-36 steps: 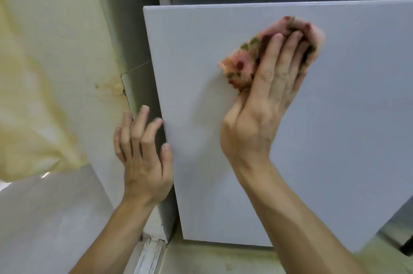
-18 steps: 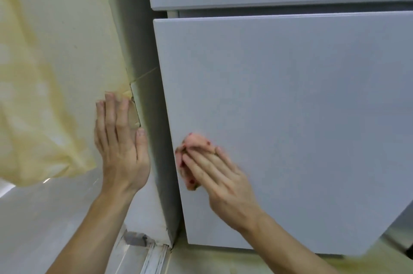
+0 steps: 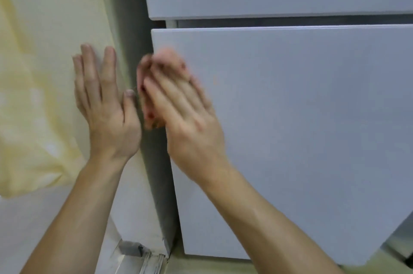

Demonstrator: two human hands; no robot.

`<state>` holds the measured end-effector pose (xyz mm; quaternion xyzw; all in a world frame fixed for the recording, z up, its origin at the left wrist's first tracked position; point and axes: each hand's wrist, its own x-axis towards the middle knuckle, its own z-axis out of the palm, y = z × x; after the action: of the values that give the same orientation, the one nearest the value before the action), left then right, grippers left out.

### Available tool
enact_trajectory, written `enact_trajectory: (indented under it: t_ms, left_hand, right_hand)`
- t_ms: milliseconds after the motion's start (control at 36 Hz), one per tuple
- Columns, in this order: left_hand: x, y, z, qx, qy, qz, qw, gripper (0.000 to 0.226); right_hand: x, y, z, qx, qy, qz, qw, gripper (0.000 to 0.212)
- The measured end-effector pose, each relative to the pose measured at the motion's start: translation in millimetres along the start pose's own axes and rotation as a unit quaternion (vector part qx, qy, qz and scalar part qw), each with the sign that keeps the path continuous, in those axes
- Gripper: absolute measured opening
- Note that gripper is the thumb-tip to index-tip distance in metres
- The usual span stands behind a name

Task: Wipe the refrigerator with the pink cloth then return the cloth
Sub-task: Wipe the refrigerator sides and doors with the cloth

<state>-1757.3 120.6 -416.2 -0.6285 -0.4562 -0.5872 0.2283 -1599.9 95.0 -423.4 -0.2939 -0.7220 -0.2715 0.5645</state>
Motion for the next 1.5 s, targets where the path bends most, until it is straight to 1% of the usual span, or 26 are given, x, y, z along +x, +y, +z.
enact_trajectory:
  t_ms: [83, 139, 194, 250, 306, 361, 417, 472, 528, 611, 639, 722, 778, 806, 861, 944, 1000, 1056, 1111, 1167, 1194, 1250, 1306, 1361, 1417, 1500]
  left_hand:
    - [-5.3, 8.1, 2.0, -0.015, 0.010, -0.015, 1.000, 0.060]
    - [-8.9, 15.2, 3.4, -0.032, 0.023, -0.023, 0.999, 0.056]
    - [-15.2, 23.7, 5.9, -0.044, 0.027, -0.024, 0.998, 0.055]
    - [-23.9, 34.3, 10.9, -0.048, 0.023, -0.016, 0.998, 0.056]
    - [-34.4, 45.4, 17.2, -0.052, 0.018, -0.008, 0.998, 0.058]
    - [-45.2, 55.7, 24.4, -0.056, 0.018, 0.004, 0.998, 0.058]
    - [-54.3, 62.6, 31.7, -0.060, 0.019, 0.019, 0.998, 0.057]
    - [-57.7, 68.6, 38.4, -0.060, 0.019, 0.040, 0.997, 0.056]
    - [-55.5, 75.0, 44.0, -0.058, 0.022, 0.060, 0.996, 0.054]
    - [-49.3, 86.0, 48.0, -0.050, 0.038, 0.047, 0.997, 0.053]
    - [-48.8, 89.4, 48.3, -0.047, 0.043, 0.041, 0.997, 0.053]
    - [-50.1, 98.0, 49.1, -0.043, 0.048, 0.037, 0.997, 0.055]
    - [-51.2, 105.5, 51.0, -0.050, 0.042, 0.047, 0.997, 0.057]
    - [-52.0, 110.1, 52.4, -0.054, 0.038, 0.058, 0.996, 0.058]
    - [-54.9, 121.4, 56.3, -0.060, 0.028, 0.075, 0.995, 0.060]
    - [-61.0, 137.1, 62.5, -0.055, 0.001, 0.085, 0.995, 0.063]
    - [-66.2, 145.4, 65.6, -0.052, -0.012, 0.088, 0.995, 0.064]
    - [-69.0, 151.7, 67.4, -0.050, -0.021, 0.086, 0.995, 0.067]
    - [-71.2, 156.5, 69.6, -0.046, -0.031, 0.089, 0.995, 0.069]
    - [-74.3, 160.6, 72.4, -0.039, -0.037, 0.094, 0.994, 0.067]
    - [-76.2, 162.6, 73.6, -0.037, -0.038, 0.094, 0.994, 0.066]
    - [-80.4, 166.8, 75.8, -0.037, -0.040, 0.093, 0.994, 0.066]
    - [-83.8, 170.2, 77.5, -0.035, -0.043, 0.089, 0.994, 0.066]
    - [-85.0, 172.4, 79.7, -0.033, -0.039, 0.085, 0.995, 0.066]
    - [-84.6, 172.4, 81.0, -0.030, -0.035, 0.081, 0.996, 0.066]
    - [-84.3, 169.8, 79.0, -0.026, -0.038, 0.084, 0.995, 0.067]
  right_hand:
    - [-60.1, 7.7, -2.7, 0.009, -0.125, -0.072, 0.989, 0.039]
    - [-94.7, 15.1, -13.4, -0.001, -0.191, -0.092, 0.977, 0.044]
    - [-114.9, 23.5, -28.6, -0.019, -0.220, -0.091, 0.971, 0.048]
    - [-121.6, 34.2, -48.2, -0.042, -0.217, -0.082, 0.972, 0.051]
    - [-121.6, 48.3, -70.1, -0.072, -0.195, -0.071, 0.976, 0.056]
    - [-115.4, 65.1, -93.6, -0.101, -0.167, -0.060, 0.979, 0.065]
    - [-102.9, 82.3, -117.2, -0.119, -0.139, -0.042, 0.982, 0.066]
    - [-86.6, 100.1, -140.1, -0.136, -0.092, -0.002, 0.987, 0.060]
    - [-71.1, 118.8, -163.3, -0.149, -0.013, 0.072, 0.986, 0.063]
    - [-54.0, 143.1, -191.0, -0.137, 0.116, 0.213, 0.960, 0.074]
    - [-50.1, 147.7, -194.9, -0.128, 0.152, 0.244, 0.949, 0.076]
    - [-41.4, 144.8, -184.1, -0.118, 0.222, 0.290, 0.923, 0.079]
    - [-36.5, 133.1, -167.5, -0.117, 0.242, 0.304, 0.914, 0.081]
    - [-36.4, 126.3, -159.5, -0.114, 0.237, 0.299, 0.917, 0.081]
    - [-45.5, 113.4, -145.7, -0.108, 0.193, 0.260, 0.940, 0.078]
    - [-79.9, 97.7, -130.9, -0.104, 0.075, 0.167, 0.978, 0.067]
    - [-106.7, 94.3, -129.8, -0.105, -0.018, 0.100, 0.989, 0.063]
    - [-127.2, 98.9, -137.5, -0.119, -0.099, 0.035, 0.987, 0.063]
    - [-137.9, 109.1, -151.4, -0.143, -0.152, -0.018, 0.978, 0.065]
    - [-143.0, 122.1, -166.7, -0.159, -0.173, -0.040, 0.971, 0.071]
    - [-145.4, 129.1, -174.8, -0.166, -0.170, -0.034, 0.971, 0.074]
    - [-153.4, 145.2, -190.9, -0.180, -0.135, 0.005, 0.974, 0.076]
    - [-161.5, 159.7, -205.6, -0.180, -0.088, 0.085, 0.976, 0.077]
    - [-163.9, 166.5, -215.8, -0.168, -0.045, 0.175, 0.969, 0.079]
    - [-154.8, 164.5, -219.1, -0.148, 0.006, 0.243, 0.959, 0.084]
    - [-128.8, 168.1, -220.4, -0.105, 0.098, 0.301, 0.943, 0.085]
